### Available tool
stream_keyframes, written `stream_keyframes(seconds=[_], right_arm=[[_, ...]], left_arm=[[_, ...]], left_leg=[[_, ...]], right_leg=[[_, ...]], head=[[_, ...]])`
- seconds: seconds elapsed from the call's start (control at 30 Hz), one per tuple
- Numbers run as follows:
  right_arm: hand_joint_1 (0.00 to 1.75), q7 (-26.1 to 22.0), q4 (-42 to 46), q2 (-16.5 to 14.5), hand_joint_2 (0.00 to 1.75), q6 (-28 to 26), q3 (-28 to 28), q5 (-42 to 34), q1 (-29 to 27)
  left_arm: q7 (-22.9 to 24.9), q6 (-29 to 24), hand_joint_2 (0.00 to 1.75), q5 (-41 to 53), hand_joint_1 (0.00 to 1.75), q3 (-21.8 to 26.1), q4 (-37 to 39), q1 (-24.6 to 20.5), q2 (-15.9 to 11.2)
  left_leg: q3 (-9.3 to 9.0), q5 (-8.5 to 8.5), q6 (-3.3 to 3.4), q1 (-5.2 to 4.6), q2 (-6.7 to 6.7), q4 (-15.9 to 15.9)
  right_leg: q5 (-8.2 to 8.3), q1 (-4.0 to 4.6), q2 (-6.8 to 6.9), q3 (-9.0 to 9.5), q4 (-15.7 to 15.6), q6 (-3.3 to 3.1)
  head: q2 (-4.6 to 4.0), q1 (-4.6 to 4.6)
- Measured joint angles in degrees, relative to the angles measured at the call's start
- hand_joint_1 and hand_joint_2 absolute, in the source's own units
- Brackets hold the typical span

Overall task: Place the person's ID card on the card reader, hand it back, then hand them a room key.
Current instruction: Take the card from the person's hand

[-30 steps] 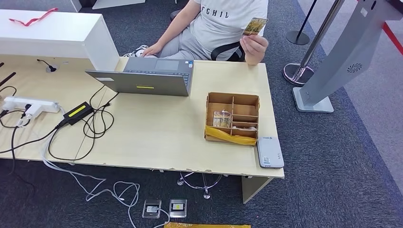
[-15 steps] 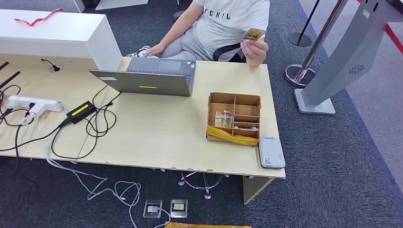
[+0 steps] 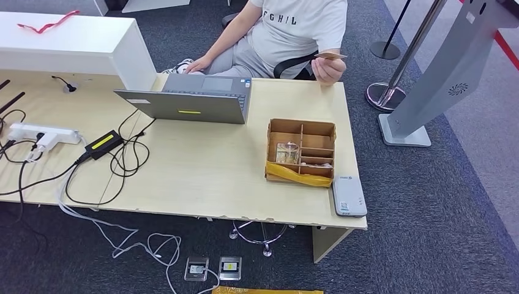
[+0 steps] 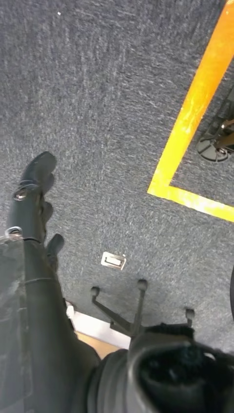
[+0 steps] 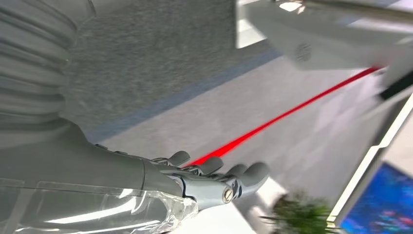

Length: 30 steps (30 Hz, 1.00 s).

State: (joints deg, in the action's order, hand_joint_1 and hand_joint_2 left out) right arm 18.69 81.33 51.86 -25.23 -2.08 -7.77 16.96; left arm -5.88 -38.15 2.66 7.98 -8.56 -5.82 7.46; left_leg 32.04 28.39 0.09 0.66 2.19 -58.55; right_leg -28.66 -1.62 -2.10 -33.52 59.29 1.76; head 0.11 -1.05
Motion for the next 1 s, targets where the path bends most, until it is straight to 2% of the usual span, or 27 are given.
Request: stream_keyframes(seconds=[0.13,0.23,0.4,0.47,0.57,0.73,1.0], right_arm=[[0.00,1.93,3.63,-0.35,1.75,2.53,-5.82,5.78,5.33],[0.00,3.98,5.46,-1.11,1.75,6.78,-12.12,13.98,10.17],[0.00,9.27,7.14,-3.43,1.75,16.37,-27.35,29.73,18.74],[0.00,10.28,7.34,-4.27,1.75,18.68,-33.24,33.30,20.49],[0.00,10.27,7.08,-5.40,1.75,18.90,-38.46,34.45,22.03],[0.00,7.71,5.35,-7.78,1.75,17.46,-43.49,33.43,24.01],[0.00,5.27,0.63,-12.20,1.75,14.96,-47.92,34.10,26.30]], left_arm=[[-0.02,-0.04,0.00,-0.24,0.00,-0.02,-0.33,0.04,0.25],[-0.02,-0.03,0.00,-0.10,0.00,-0.14,-0.50,0.05,0.31],[-0.02,0.32,0.00,0.44,0.00,-1.06,-1.13,0.08,0.31],[0.08,0.44,0.00,0.47,0.00,-1.67,-1.30,0.11,0.22],[0.94,0.49,0.00,0.40,0.00,-2.09,-1.39,0.26,0.03],[2.14,0.48,0.00,-0.31,0.00,-2.81,-1.39,0.45,-0.45],[2.21,0.32,0.00,-1.48,0.00,-3.26,-1.41,0.56,-0.76]], left_leg=[[0.14,-0.10,0.02,0.03,0.30,0.00],[0.24,-0.13,0.00,0.05,0.30,0.00],[0.31,-0.21,-0.07,0.12,0.41,0.00],[0.36,-0.24,-0.07,0.15,0.60,-0.01],[0.48,-0.29,-0.07,0.15,0.79,-0.01],[0.47,-0.27,-0.09,0.15,0.66,-0.01],[0.44,-0.28,-0.10,0.15,0.65,-0.01]], right_leg=[[0.02,0.02,0.25,-0.01,0.03,0.01],[0.06,0.04,0.25,-0.13,0.06,-0.02],[0.06,0.11,0.34,-0.24,0.06,-0.03],[0.06,0.14,0.51,-0.24,0.04,-0.03],[0.05,0.13,0.70,-0.28,0.04,-0.03],[0.05,0.13,0.54,-0.29,0.03,-0.04],[0.06,0.13,0.54,-0.29,0.04,-0.03]], head=[[0.01,-0.05],[0.01,-0.01],[0.00,-0.01],[0.00,-0.04],[0.00,-0.03],[0.01,-0.03],[0.00,-0.04]])
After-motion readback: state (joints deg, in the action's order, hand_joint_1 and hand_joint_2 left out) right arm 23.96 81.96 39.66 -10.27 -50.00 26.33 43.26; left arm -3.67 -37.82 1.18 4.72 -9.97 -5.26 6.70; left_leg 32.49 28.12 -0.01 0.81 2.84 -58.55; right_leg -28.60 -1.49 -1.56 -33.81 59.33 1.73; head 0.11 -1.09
